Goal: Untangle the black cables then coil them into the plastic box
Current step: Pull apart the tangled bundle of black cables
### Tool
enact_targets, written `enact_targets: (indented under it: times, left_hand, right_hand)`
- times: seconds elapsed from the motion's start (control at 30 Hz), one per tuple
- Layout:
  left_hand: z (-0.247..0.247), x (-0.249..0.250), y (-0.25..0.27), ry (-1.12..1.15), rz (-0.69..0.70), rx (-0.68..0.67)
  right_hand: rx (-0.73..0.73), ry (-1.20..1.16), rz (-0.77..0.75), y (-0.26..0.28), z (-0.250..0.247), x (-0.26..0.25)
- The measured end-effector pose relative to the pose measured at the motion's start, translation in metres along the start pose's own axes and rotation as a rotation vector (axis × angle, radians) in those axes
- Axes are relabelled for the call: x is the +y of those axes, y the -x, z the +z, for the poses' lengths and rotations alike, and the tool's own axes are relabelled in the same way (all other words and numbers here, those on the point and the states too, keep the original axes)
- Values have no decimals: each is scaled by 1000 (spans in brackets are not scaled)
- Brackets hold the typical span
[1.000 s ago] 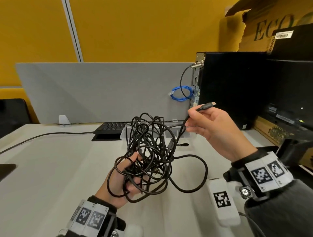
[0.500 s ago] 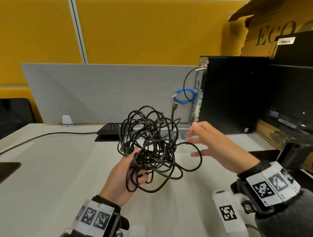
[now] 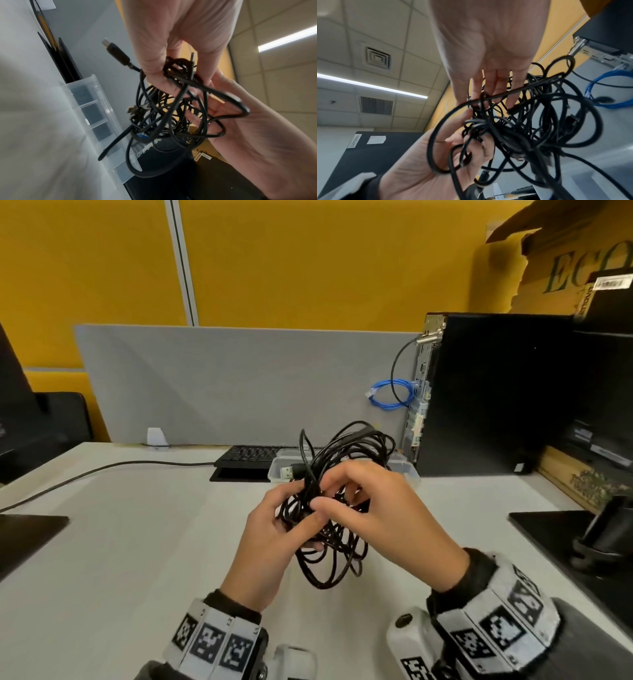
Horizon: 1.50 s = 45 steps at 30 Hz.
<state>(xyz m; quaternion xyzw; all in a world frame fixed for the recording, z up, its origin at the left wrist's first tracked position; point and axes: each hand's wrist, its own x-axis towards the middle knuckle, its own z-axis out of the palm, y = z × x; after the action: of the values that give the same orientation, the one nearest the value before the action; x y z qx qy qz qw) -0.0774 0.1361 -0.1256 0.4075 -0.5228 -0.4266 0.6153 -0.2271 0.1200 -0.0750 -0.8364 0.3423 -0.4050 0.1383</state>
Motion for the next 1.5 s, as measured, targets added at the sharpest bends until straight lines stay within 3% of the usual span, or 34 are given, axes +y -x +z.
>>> enact_targets:
  times: [0.1, 0.23, 0.43, 0.53, 0.67, 0.87, 1.07, 1.17, 1.27, 1.4, 1.5]
  left_hand:
    - [0, -3, -1, 18, -41, -17]
    - [-1, -5, -3, 53, -57, -8]
    - [1, -4, -3, 43, -65, -15]
    - [1, -3, -2, 23, -82, -11]
    - [-4, -1, -2, -2, -169, -34]
    - [-4, -7, -4, -104, -238, -27]
    - [-3, -7, -7, 6, -264, -32]
    - [-2, -9, -7, 33, -285, -29]
    - [-3, -11, -8, 64, -311, 24]
    - [-6, -9, -9, 109, -347, 119]
    - [-10, -7, -12, 251, -352, 172]
  right_hand:
    - [101, -27, 87, -6, 8, 2]
    - [85, -63, 131, -9, 11, 8]
    - [87, -545, 426, -14, 3, 21]
    - [79, -660, 500, -16, -3, 25]
    - [31, -671, 495, -18, -6, 26]
    - [-152, -660, 467, -16, -9, 27]
    - [-203, -149, 200, -1, -19, 37]
    - [-146, 11, 30, 9, -22, 34]
    - [-129, -66, -33, 14, -31, 33]
    - [34, -367, 131, 15, -49, 41]
    - [342, -773, 258, 16, -57, 51]
